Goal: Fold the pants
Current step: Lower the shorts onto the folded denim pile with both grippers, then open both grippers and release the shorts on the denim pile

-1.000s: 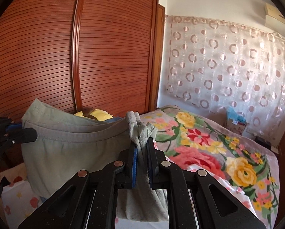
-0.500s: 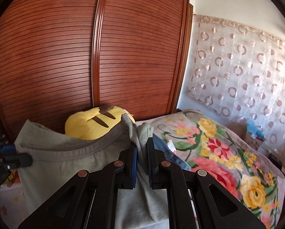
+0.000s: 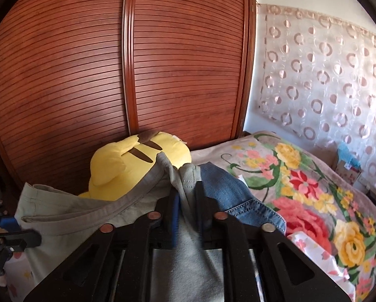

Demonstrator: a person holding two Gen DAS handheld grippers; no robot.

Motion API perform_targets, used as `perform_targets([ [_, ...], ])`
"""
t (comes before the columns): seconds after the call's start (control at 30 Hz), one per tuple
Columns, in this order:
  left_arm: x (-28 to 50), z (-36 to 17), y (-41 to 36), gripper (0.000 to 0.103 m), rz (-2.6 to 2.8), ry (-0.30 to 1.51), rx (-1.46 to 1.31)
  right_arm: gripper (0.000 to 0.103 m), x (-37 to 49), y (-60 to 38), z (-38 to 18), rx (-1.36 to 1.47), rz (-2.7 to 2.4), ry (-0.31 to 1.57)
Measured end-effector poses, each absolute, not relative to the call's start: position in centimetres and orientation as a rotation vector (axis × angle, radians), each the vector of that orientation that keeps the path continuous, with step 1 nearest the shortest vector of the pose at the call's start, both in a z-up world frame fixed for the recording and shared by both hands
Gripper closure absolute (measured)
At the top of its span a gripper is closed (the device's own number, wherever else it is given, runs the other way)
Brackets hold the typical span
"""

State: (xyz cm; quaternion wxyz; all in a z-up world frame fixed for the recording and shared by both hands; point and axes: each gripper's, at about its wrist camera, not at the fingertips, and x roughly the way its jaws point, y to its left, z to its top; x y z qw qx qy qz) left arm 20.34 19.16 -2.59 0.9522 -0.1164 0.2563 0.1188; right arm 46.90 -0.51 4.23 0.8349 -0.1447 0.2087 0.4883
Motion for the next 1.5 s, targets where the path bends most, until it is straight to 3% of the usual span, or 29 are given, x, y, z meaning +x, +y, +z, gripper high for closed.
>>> perform_targets([
  [0.07, 20.3, -2.2, 19.1, 0.078, 0.237, 0.520, -0.225, 0.081, 46.8, -1.0, 4.5, -0.287, 1.040, 0.436],
  [0.2, 19.7, -1.0, 19.4, 0.055, 0.243, 0.484, -0.221, 0.079, 46.3, -2.6, 4.8, -0.274, 1.032, 0.425],
  [0.23, 19.6, -0.8, 19.4, 0.054, 0.242, 0.475, -0.217, 0.079, 46.2, -2.8, 4.7, -0.280, 1.030, 0.422],
  [1.13, 22.6, -4.3, 17.7, 0.054, 0.216, 0.626, -0.128, 0.079, 48.4, -2.8, 2.0, -0.186, 0.972, 0.538],
  [1.5, 21.7, -3.6, 17.9, 0.053, 0.230, 0.634, -0.105, 0.064, 43.2, -4.9, 2.6, -0.197, 0.969, 0.498],
])
